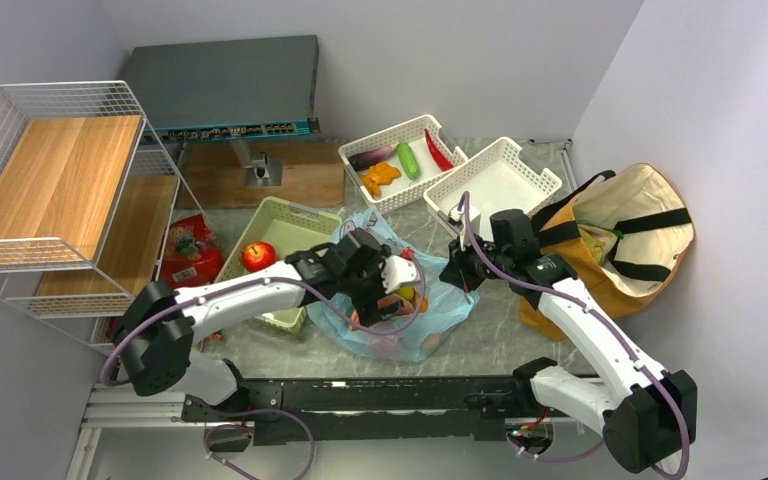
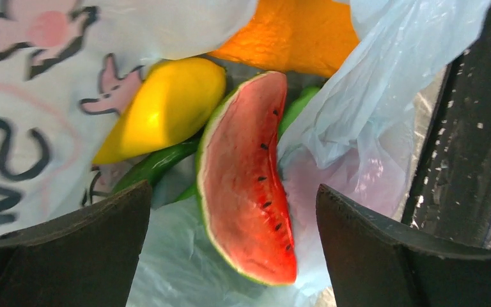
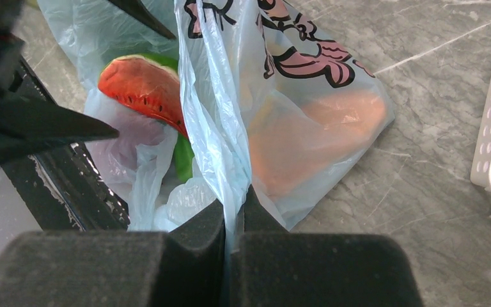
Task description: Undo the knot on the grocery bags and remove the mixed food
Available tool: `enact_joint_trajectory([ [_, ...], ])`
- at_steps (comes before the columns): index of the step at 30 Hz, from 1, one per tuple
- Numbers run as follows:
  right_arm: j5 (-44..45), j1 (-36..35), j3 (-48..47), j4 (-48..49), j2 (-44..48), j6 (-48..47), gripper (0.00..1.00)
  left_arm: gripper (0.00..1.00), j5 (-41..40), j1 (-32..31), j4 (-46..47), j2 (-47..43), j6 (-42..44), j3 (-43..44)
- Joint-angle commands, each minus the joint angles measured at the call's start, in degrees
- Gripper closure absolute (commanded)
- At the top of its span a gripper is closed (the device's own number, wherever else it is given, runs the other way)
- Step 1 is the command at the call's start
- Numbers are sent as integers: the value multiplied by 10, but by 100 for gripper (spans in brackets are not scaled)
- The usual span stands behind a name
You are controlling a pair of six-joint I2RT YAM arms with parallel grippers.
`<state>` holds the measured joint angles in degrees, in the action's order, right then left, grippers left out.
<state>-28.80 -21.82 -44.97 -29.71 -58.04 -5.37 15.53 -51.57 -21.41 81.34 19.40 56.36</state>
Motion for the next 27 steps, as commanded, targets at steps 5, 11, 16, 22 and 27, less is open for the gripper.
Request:
enact_joint_trajectory([
  [5,5,-1,-4,4,13,-9,100,1,-133,-34,73,107,14,-20],
  [11,4,-1,-5,2,11,-11,100,35,-154,-35,74,124,35,-37],
  [16,3,-1,-8,-3,11,-19,100,56,-113,-35,42,27,4,-14],
  [22,3,-1,-9,-4,12,-21,100,50,-29,-9,15,-102,-39,38],
  [27,5,0,-10,-6,15,-24,100,57,49,94,2,-157,-88,89],
])
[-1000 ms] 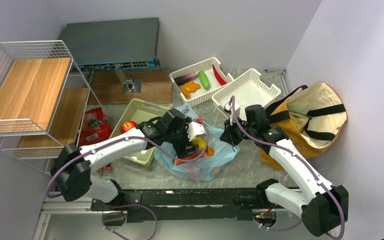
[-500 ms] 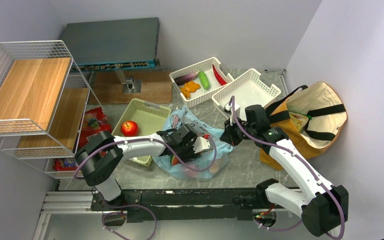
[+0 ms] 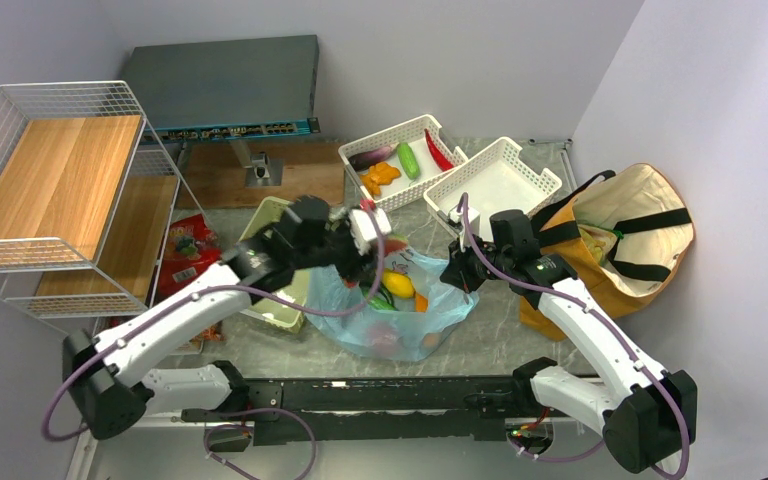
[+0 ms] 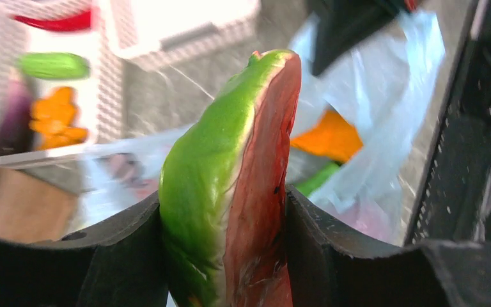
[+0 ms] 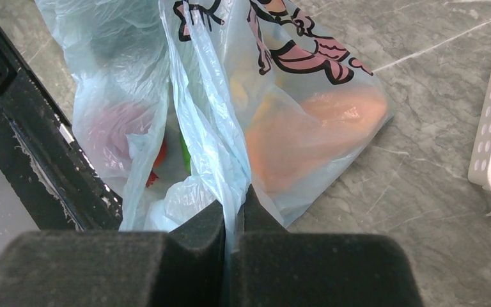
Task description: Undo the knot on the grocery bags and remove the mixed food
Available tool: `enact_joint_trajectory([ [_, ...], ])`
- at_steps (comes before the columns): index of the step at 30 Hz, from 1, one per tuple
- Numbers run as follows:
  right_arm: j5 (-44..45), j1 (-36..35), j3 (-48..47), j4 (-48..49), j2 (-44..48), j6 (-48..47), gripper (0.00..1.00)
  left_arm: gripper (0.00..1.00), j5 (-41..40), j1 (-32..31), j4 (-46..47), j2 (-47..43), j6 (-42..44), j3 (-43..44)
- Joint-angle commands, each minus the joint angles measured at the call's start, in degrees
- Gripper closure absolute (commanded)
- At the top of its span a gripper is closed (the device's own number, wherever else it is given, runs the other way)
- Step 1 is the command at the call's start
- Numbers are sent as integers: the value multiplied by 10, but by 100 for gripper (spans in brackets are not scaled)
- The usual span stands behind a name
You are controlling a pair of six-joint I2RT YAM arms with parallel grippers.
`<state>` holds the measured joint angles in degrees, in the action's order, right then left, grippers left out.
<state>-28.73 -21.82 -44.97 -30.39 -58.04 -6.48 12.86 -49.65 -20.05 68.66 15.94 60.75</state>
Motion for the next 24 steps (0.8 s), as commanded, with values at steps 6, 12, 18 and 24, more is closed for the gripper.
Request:
enact_joint_trajectory([
  [6,6,-1,-26,4,27,-1,100,62,6,289,-64,-29,42,21],
  [12,1,-1,-37,-2,21,-9,100,56,13,406,-48,51,88,-56],
  [18,4,-1,-46,-13,21,-22,100,5,-25,418,-38,114,82,-59],
  [24,10,-1,-55,-16,36,-26,100,1,149,449,-47,-21,140,-62],
])
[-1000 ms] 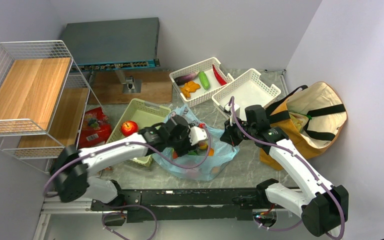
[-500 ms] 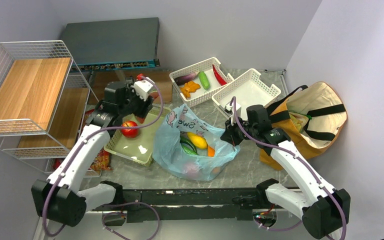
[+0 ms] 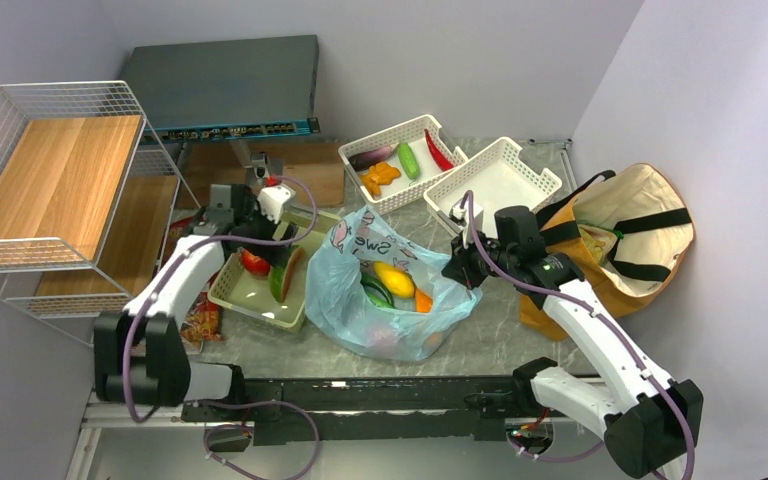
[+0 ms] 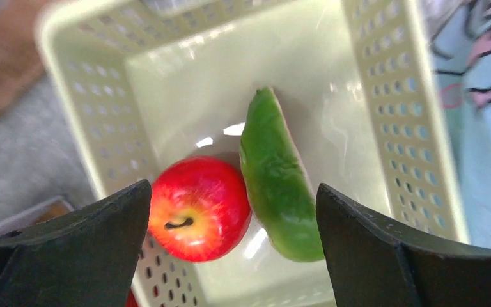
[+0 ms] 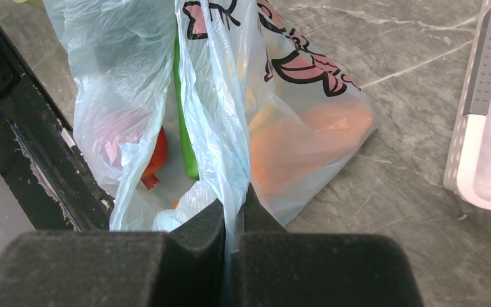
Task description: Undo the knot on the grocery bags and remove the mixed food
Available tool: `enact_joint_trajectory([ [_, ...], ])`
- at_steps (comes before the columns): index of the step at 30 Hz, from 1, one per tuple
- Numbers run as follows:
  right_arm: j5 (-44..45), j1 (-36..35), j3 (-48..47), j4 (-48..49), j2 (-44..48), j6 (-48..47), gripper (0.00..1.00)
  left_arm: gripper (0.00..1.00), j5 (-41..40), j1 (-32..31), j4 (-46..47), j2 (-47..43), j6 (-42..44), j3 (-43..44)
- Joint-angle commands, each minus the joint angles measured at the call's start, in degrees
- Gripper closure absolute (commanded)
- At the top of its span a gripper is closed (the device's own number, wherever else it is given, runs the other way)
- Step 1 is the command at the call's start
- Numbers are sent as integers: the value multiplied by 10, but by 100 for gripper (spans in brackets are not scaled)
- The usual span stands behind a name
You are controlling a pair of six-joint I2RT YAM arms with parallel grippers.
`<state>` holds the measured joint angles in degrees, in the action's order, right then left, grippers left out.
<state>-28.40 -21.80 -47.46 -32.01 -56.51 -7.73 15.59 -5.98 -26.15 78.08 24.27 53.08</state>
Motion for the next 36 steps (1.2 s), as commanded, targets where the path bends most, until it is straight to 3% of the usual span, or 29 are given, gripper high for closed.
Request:
enact_joint_trajectory([
  [1,6,-1,-29,2,26,-11,100,1,156,11,18,-143,75,14],
  [4,9,-1,-19,1,37,-2,100,0,248,-23,39,-222,137,20],
  [7,10,-1,3,2,39,11,100,14,247,-180,14,-239,257,29],
  [10,9,-1,15,11,36,29,100,46,243,-304,-20,-187,354,38],
  [12,9,-1,16,13,32,35,100,52,208,-372,-11,-137,410,34],
  [15,4,-1,16,5,31,40,100,51,160,-428,48,-51,463,28],
  [23,12,2,21,15,34,62,100,45,112,-448,104,122,538,72],
  [27,12,3,16,11,29,57,100,26,70,-448,122,189,544,95],
  [29,12,3,14,9,28,56,100,21,51,-443,115,221,554,106],
  [33,11,5,11,3,28,52,100,29,41,-429,105,269,553,131],
  [36,10,4,12,0,26,46,100,45,43,-423,67,281,551,157],
])
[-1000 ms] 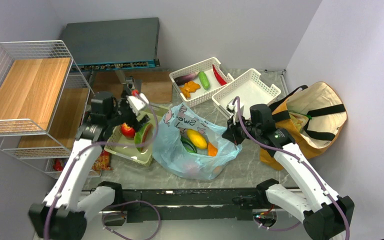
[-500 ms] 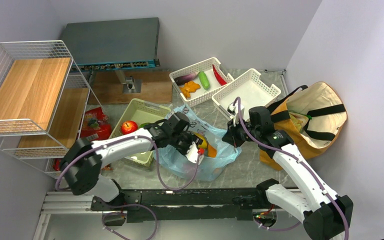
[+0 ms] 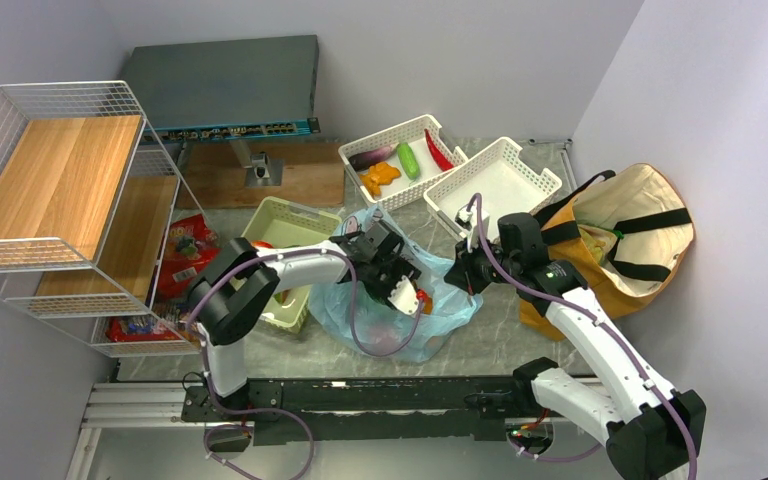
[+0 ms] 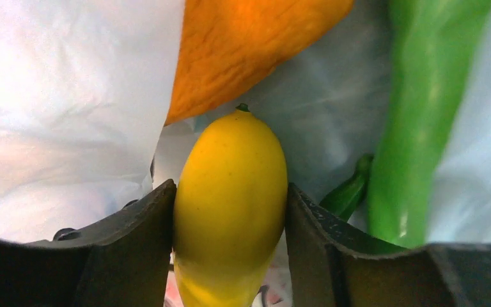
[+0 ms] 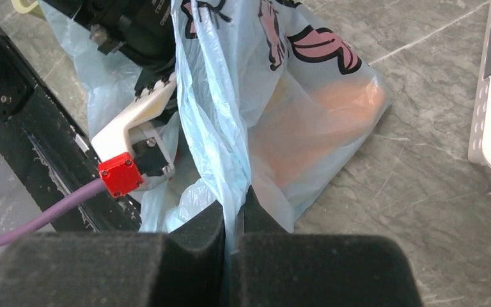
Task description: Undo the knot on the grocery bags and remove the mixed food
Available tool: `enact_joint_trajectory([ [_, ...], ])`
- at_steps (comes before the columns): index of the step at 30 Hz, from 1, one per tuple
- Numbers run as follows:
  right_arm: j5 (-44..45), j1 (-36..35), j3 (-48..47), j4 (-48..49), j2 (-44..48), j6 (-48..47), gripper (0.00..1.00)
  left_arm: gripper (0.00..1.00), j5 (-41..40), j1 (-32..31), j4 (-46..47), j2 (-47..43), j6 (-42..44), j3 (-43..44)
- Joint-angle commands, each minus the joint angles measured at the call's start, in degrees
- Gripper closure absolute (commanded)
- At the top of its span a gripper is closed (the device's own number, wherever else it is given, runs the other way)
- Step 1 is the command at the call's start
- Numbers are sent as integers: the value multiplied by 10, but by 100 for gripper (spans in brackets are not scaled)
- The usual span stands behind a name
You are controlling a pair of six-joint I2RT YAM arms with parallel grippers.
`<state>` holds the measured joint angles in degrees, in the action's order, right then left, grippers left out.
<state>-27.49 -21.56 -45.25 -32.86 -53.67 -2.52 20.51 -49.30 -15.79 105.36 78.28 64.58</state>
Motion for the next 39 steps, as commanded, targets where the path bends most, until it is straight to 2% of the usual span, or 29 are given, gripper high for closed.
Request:
enact_joint_trajectory([
  [1,1,2,-10,9,-3,-10,100,55,-2,10,-52,2,7,48],
  [3,2,2,-11,9,-4,-16,100,70,49,11,-84,-43,-20,60],
  [7,4,2,-11,21,-9,-23,100,90,181,13,-106,-200,-147,67],
  [9,2,2,-13,28,-17,-28,100,93,215,14,-87,-285,-244,61],
  [12,4,2,-23,33,-30,-43,100,96,207,42,-64,-367,-390,38],
  [14,10,2,-26,38,-32,-50,100,96,185,104,-66,-407,-481,12],
  [16,8,2,-27,40,-29,-57,100,95,158,196,-88,-429,-522,-19],
  [19,7,2,-20,40,-22,-63,100,93,144,360,-116,-439,-526,-64],
  [21,7,3,-15,41,-18,-63,100,92,101,402,-115,-418,-505,-91],
  [24,6,3,-16,40,-19,-66,100,90,26,442,-129,-338,-494,-89],
  [30,9,2,-25,29,-21,-69,100,82,-2,484,-64,-204,-452,-67],
  [32,14,2,-26,31,-20,-65,100,75,-1,484,-58,-181,-434,-52],
  [33,15,2,-26,32,-19,-63,100,66,3,484,-61,-171,-432,-38],
  [34,16,2,-28,34,-19,-60,100,51,6,484,-68,-165,-429,-27],
  [36,19,3,-33,37,-21,-58,100,34,23,484,-96,-164,-417,-10],
  [37,20,3,-37,38,-22,-57,100,12,37,484,-114,-172,-409,-5],
  [38,20,2,-40,40,-23,-56,100,2,56,484,-127,-188,-403,-6],
  [39,19,2,-42,42,-25,-54,100,1,72,484,-137,-206,-398,-7],
])
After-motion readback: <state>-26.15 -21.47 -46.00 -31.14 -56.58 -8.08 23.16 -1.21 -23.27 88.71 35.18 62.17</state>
